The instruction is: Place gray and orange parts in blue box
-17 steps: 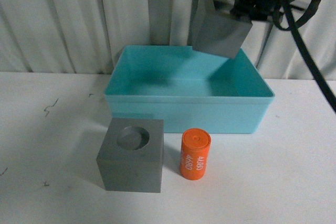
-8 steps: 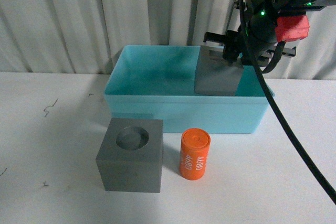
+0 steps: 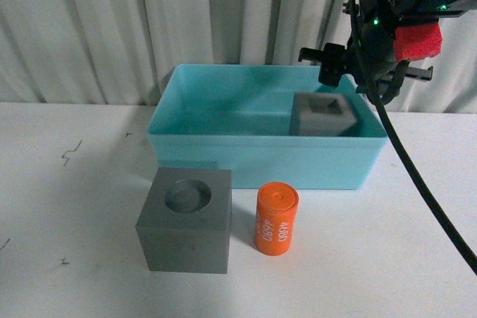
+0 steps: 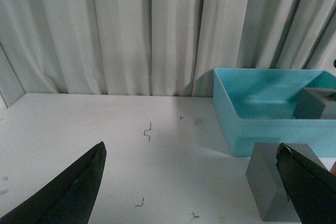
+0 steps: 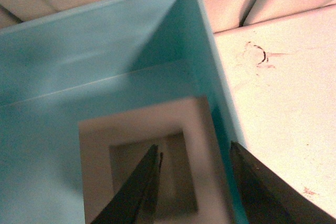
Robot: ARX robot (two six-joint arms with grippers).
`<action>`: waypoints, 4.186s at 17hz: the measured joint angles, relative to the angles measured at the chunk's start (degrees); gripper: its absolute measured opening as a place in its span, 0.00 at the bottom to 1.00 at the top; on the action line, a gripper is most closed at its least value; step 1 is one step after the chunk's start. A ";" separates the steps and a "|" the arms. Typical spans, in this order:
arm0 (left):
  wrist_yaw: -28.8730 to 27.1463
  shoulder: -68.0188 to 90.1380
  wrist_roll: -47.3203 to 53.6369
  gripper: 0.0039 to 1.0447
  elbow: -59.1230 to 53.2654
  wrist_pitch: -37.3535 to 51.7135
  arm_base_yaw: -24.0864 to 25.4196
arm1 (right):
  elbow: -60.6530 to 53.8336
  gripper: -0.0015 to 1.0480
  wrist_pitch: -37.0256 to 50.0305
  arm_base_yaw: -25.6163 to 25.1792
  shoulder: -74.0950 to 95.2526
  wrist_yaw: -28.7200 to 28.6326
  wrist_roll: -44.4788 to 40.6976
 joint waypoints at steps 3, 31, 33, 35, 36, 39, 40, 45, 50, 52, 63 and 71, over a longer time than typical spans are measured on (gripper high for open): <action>0.00 0.00 0.00 0.94 0.00 0.00 0.00 | -0.46 0.74 4.22 -0.42 -1.29 -0.09 1.66; 0.00 0.00 0.00 0.94 -0.02 0.02 0.00 | -101.59 0.02 38.82 -12.15 -106.27 -11.19 -20.65; 0.00 0.00 0.00 0.94 0.00 0.02 0.00 | -102.27 0.02 36.41 -12.15 -109.68 -11.19 -20.68; -0.02 0.00 0.00 0.94 0.00 0.04 0.00 | -103.91 0.02 36.20 -12.15 -111.23 -11.19 -20.68; 0.00 0.00 0.00 0.94 0.00 0.02 0.00 | -103.91 0.02 34.88 -12.15 -113.31 -11.19 -20.68; 0.00 0.00 0.00 0.94 -0.02 0.02 0.00 | -103.91 0.02 30.42 -12.15 -117.94 -11.19 -20.68; 0.00 0.00 0.00 0.94 0.00 0.02 0.00 | -103.91 0.02 29.38 -12.15 -119.12 -11.19 -20.68; 0.00 0.00 0.00 0.94 -0.02 0.02 0.00 | -103.91 0.02 24.26 -12.15 -124.32 -11.19 -20.68; 0.02 0.00 0.00 0.94 0.00 0.02 0.00 | -103.89 0.02 14.10 -12.15 -133.90 -11.26 -20.72; 0.00 0.00 0.00 0.94 0.00 0.02 0.00 | -103.89 0.20 14.08 -12.15 -133.98 -11.26 -20.74; -14.38 69.42 -17.62 0.94 32.76 0.17 -25.92 | -103.89 0.94 14.05 -11.89 -133.98 -11.28 -20.72; -16.63 94.68 -14.58 0.94 43.17 7.58 -25.77 | -103.89 0.94 14.05 -11.89 -133.98 -11.30 -20.72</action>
